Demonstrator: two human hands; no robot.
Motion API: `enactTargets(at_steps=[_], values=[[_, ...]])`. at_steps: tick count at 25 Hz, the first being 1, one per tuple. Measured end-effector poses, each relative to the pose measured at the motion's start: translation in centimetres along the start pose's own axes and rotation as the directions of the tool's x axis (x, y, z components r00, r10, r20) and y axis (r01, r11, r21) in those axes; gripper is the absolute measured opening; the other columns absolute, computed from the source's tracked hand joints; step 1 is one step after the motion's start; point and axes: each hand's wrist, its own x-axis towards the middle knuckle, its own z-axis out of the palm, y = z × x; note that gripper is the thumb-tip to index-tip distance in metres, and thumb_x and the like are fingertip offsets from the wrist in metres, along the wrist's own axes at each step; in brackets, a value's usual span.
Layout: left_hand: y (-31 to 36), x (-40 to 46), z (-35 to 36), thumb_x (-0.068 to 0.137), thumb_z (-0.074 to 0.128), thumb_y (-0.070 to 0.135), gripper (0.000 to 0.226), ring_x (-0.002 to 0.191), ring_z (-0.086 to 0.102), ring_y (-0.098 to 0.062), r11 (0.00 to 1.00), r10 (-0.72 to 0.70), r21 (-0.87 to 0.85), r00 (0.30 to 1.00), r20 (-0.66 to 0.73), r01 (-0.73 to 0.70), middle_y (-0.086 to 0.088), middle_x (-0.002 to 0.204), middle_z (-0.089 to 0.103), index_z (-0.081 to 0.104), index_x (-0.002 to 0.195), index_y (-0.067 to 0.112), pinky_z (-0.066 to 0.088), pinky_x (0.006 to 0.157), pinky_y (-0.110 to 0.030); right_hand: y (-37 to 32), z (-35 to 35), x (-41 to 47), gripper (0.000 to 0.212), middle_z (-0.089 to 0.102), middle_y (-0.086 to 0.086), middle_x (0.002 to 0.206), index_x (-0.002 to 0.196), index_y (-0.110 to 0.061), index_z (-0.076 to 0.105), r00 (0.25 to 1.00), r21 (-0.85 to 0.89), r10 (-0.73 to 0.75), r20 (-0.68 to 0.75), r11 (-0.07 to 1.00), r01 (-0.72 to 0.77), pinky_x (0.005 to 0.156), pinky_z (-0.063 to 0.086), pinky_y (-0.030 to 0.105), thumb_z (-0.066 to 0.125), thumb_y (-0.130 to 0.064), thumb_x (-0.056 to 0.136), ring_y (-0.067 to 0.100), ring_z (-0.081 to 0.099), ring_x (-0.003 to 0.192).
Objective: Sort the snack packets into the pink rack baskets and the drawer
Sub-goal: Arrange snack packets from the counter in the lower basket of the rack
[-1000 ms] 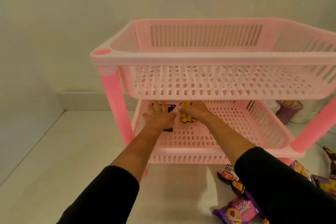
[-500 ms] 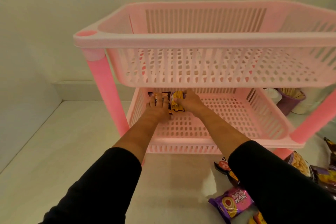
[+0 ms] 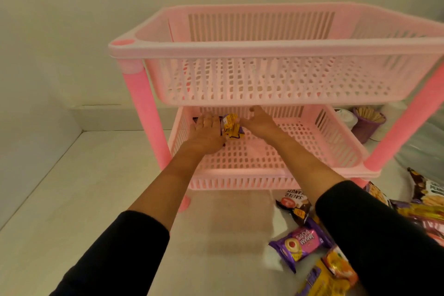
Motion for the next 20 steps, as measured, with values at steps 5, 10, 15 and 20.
enactTargets(at_steps=[5,10,15,20], values=[[3.7,-8.2,1.0,0.092,0.048,0.015,0.043,0.142,0.024,-0.033,0.898,0.276,-0.196,0.850,-0.449,-0.395,-0.015,0.145,0.041,0.047,0.134,0.005,0.022,0.115,-0.045,1.4,-3.3,-8.6,0.021,0.065,0.012,0.104,0.110,-0.005,0.059,0.872,-0.106,-0.363,-0.329,0.932,0.348,0.072,0.045,0.023,0.057,-0.012,0.090,0.023,0.061,0.089],[7.6,-16.5,6.5,0.083,0.047,0.008,0.033,0.104,0.054,-0.027,0.717,0.450,-0.197,0.660,-0.602,-0.669,-0.010,0.112,0.060,0.065,0.111,0.008,0.043,0.090,-0.033,8.1,-4.5,-19.9,0.012,0.069,0.002,0.087,0.092,-0.008,0.069,0.794,-0.239,-0.513,-0.327,0.857,0.456,0.069,0.053,0.029,0.062,-0.003,0.083,0.011,0.061,0.077],[10.7,-16.9,12.1,0.090,0.053,0.032,0.051,0.115,0.047,-0.037,0.917,0.373,-0.151,0.928,-0.001,-0.369,-0.015,0.127,0.050,0.044,0.137,0.012,0.039,0.097,-0.044,13.6,-4.6,-27.0,0.034,0.067,-0.006,0.106,0.103,-0.027,0.071,0.876,-0.314,-0.402,0.267,0.823,0.473,0.092,0.038,0.027,0.074,-0.042,0.073,-0.002,0.050,0.096],[12.4,-16.9,13.0,0.079,0.067,0.047,0.054,0.099,0.056,-0.034,0.919,0.272,-0.327,0.955,0.122,-0.220,-0.017,0.110,0.059,0.054,0.110,0.004,0.042,0.073,-0.034,15.9,-3.9,-28.7,0.075,0.038,-0.008,0.134,0.130,-0.043,0.043,0.819,-0.607,-0.234,0.525,0.572,0.552,0.097,0.027,0.043,0.070,-0.053,0.062,0.018,0.024,0.127]])
